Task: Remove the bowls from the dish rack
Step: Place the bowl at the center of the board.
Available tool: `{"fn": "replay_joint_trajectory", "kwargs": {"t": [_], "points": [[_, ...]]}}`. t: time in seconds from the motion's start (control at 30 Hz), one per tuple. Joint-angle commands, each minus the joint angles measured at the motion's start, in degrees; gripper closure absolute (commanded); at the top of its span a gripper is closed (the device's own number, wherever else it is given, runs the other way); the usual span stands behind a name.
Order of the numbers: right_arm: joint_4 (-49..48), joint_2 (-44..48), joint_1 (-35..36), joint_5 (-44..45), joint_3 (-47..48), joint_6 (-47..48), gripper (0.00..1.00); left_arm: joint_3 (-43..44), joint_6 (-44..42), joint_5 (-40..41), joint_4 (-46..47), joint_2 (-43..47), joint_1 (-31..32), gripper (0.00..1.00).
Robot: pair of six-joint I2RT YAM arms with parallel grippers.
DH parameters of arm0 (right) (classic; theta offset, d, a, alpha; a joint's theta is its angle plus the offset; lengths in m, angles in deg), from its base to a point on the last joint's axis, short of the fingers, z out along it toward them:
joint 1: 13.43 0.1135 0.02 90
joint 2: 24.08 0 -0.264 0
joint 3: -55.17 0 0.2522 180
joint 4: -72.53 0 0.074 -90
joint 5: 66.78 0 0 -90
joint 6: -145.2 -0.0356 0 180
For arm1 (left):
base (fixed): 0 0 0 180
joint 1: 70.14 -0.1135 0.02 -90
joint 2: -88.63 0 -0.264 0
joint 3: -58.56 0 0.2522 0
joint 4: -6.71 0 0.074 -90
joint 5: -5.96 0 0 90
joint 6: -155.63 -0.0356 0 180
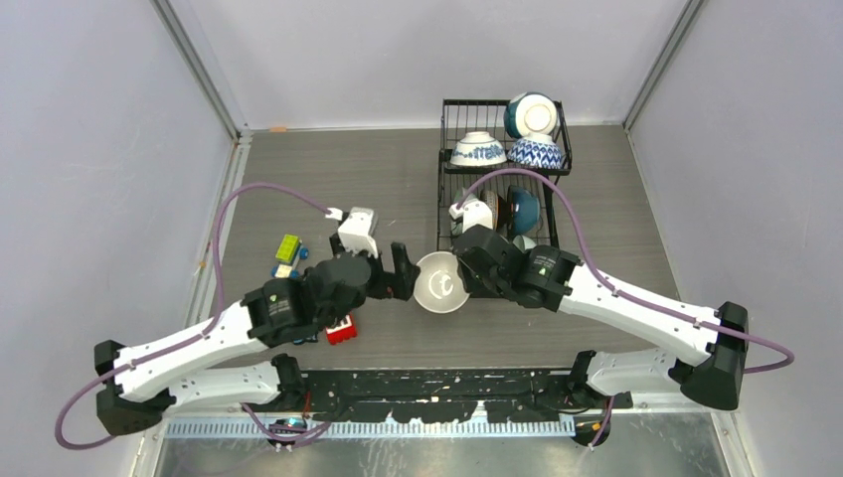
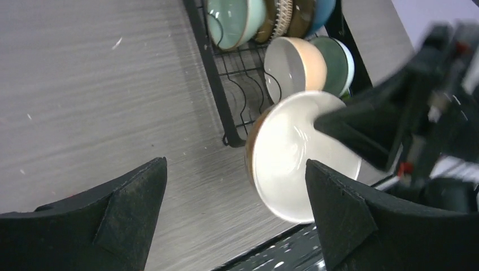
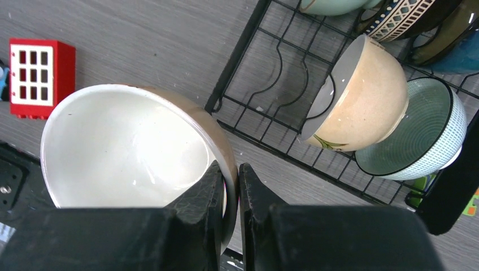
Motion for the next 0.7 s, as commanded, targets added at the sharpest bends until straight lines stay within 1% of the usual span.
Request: {"fn": "replay_joint_trajectory", "kwargs": {"t": [0.0,0.1,0.13,0.17,0.23,0.37,0.53,0.67], "points": [[-8.1,2.5,0.1,3.9,1.5,-5.4,0.99,6.4,23.6,-8.8,-7.4,-5.3,-8.1,0.07],[-7.8,1.9,0.2,4.2,2.2,-6.7,0.99,7.5,27.7,-11.5,-9.4,-7.3,-9.5,0.05],[-7.6,1.7,0.2,4.4,2.4,-7.0,0.99,7.4,28.7,-11.5,-9.6,-7.4,-9.5,0.02],[-7.3,1.4,0.2,4.6,2.8,-7.4,0.99,7.2,29.6,-11.4,-9.7,-7.4,-9.5,0.00],[-6.4,0.7,0.1,5.2,3.7,-8.1,0.99,6.8,31.5,-10.1,-10.4,-7.5,-9.5,0.00],[-4.4,-0.9,0.2,6.1,5.6,-9.7,0.99,6.8,36.3,-7.2,-15.5,-8.7,-9.5,0.00],[-2.8,-3.1,0.2,7.1,7.4,-11.8,0.99,7.0,37.6,-8.4,-17.3,-11.3,-9.5,0.00],[-2.3,-5.1,0.2,6.5,8.6,-13.3,0.99,6.3,37.3,-7.5,-17.2,-12.4,-9.5,0.00]]}}
